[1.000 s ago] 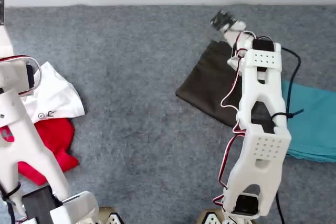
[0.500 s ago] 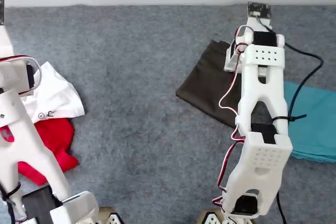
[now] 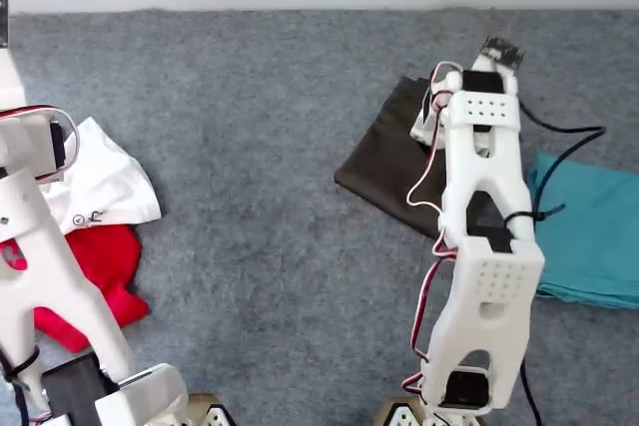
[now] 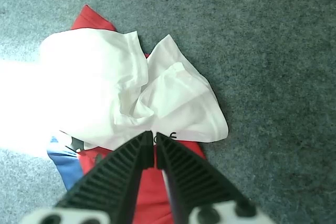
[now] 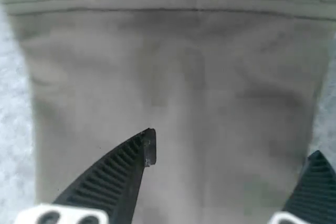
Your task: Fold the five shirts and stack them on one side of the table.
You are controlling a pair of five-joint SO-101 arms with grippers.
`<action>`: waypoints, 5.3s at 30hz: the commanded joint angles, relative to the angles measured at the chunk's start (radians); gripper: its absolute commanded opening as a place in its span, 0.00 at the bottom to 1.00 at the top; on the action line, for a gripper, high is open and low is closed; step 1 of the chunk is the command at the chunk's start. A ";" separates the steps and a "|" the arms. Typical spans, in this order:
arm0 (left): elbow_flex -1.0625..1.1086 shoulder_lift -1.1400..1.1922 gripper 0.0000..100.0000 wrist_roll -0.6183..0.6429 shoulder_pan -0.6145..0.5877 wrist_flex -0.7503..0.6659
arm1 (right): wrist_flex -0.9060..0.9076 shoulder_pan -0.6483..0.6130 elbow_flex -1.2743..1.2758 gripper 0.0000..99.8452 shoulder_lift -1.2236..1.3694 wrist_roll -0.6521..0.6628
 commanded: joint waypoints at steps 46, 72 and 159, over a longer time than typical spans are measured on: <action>0.035 -0.025 0.02 -0.011 0.002 -0.032 | 0.443 0.490 -0.304 0.01 -0.265 1.042; 0.035 -0.023 0.02 -0.011 0.003 -0.034 | 0.367 0.731 -0.308 0.01 -0.166 1.329; -0.710 1.000 0.01 -0.262 0.138 0.052 | 0.444 0.581 1.062 0.01 -1.480 1.171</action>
